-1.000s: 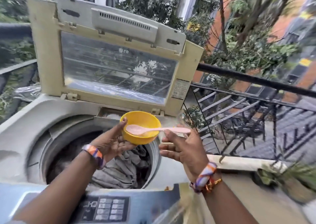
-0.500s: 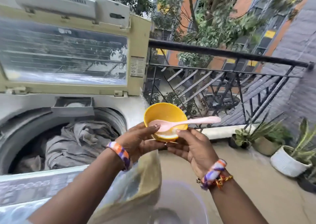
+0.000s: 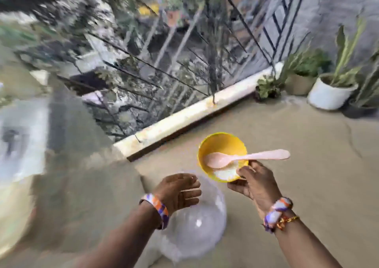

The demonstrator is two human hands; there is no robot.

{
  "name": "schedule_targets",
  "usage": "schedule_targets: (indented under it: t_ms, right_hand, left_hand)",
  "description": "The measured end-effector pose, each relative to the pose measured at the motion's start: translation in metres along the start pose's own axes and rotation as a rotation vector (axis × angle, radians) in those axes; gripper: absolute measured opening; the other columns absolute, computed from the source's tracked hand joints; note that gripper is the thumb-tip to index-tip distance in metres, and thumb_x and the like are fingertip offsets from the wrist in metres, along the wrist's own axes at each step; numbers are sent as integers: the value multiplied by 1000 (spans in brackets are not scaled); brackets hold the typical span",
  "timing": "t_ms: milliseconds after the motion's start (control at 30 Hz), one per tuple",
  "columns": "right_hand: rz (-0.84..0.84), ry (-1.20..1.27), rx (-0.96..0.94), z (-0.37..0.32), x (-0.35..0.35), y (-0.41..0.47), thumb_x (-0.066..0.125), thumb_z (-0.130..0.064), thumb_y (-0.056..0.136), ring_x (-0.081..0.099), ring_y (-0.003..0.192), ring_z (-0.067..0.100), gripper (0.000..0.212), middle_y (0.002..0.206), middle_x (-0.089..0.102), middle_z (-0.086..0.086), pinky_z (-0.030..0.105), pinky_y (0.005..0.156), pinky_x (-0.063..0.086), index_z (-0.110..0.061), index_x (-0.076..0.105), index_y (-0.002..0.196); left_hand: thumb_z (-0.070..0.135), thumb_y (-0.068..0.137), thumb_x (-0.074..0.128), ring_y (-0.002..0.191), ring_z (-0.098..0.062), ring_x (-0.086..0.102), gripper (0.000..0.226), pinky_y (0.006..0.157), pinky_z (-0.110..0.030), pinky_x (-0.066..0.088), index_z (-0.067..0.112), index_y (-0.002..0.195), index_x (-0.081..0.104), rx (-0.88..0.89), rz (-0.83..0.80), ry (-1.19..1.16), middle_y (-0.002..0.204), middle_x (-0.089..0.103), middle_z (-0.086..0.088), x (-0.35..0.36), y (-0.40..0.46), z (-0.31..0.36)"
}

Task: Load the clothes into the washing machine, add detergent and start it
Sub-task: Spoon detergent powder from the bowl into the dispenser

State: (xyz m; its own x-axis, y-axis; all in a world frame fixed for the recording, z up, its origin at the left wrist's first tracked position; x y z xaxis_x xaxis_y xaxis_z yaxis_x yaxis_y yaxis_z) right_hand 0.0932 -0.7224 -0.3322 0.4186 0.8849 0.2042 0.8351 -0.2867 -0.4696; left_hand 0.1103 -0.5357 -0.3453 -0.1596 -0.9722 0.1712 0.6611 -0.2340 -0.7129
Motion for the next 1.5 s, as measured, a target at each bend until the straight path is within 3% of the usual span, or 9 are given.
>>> schedule_targets:
  t_ms: [333,467,633,800,933,1100,1233,1367,1500]
  right_hand:
    - [355,-25,433,257,-215,60,42,14,86,61,41,5,33,61,64,2,19,37,48,-9,50,108]
    - [412,-21,563,364,-258,92,39,15,86,62,77,29,42,107,58,19,24,45,56,-13,48,116]
    - [369,-144,703,469,-293,151,40,15,87,60,86,32,32,112,55,16,36,56,57,-8,57,103]
    - [165,-352,788,532,-297,219,39,12,91,52,118,38,46,135,48,17,45,85,49,-3,40,135]
    - [-29,-552,783,558,-282,266,44,8,91,54,113,39,44,134,48,20,44,84,50,-1,40,133]
    - [42,-501,768,570,-271,287,42,6,92,59,88,26,36,104,58,10,37,60,58,-12,53,121]
    - [68,-447,725,564,-272,290,41,8,92,58,98,27,45,117,57,13,41,77,53,-13,49,130]
    - [212,-401,737,548,-278,272,39,8,91,65,64,13,46,100,61,8,27,58,56,-13,46,131]
    - [275,-364,900,537,-272,221,34,-2,96,54,74,22,25,77,50,3,35,70,50,-17,52,103]
  left_hand:
    - [8,93,50,94,-20,57,37,65,-27,55,17,129,43,-341,-15,-134,101,58,-3,98,153,-241]
    - [19,94,50,104,-13,52,65,74,-28,45,22,148,14,-472,-14,-116,144,39,-1,120,216,-331]
    - [15,98,42,72,-11,42,16,62,-25,39,19,83,44,-585,52,-92,108,46,-6,111,289,-435]
    - [8,98,38,94,-17,45,48,77,-35,44,25,142,26,-566,189,-298,86,45,-1,91,349,-491]
    - [8,99,28,110,-17,37,52,103,-43,37,16,148,13,-522,253,-389,92,46,-1,72,383,-509]
    - [11,99,33,91,-17,47,48,98,-40,39,13,145,23,-532,313,-475,86,47,2,61,397,-513]
    - [2,97,35,102,-17,45,46,98,-42,40,16,141,28,-535,257,-464,118,46,-3,65,400,-507]
    - [-3,95,39,90,-18,48,45,84,-37,46,8,138,33,-595,239,-359,84,48,-1,72,387,-501]
    - [5,97,35,63,-15,47,23,66,-28,44,10,79,49,-750,190,-236,73,47,-4,75,340,-495]
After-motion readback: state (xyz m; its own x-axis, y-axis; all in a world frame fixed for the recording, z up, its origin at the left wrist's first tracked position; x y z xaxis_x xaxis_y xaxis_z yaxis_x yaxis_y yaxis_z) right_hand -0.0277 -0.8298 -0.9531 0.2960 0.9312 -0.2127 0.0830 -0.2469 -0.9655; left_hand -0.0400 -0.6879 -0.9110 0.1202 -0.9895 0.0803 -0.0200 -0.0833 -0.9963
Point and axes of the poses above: each hand's wrist, its own y-axis towards the middle knuckle, its own x-axis out of the palm, z = x × y, the point moved 10 cm from there along y, towards the middle knuckle
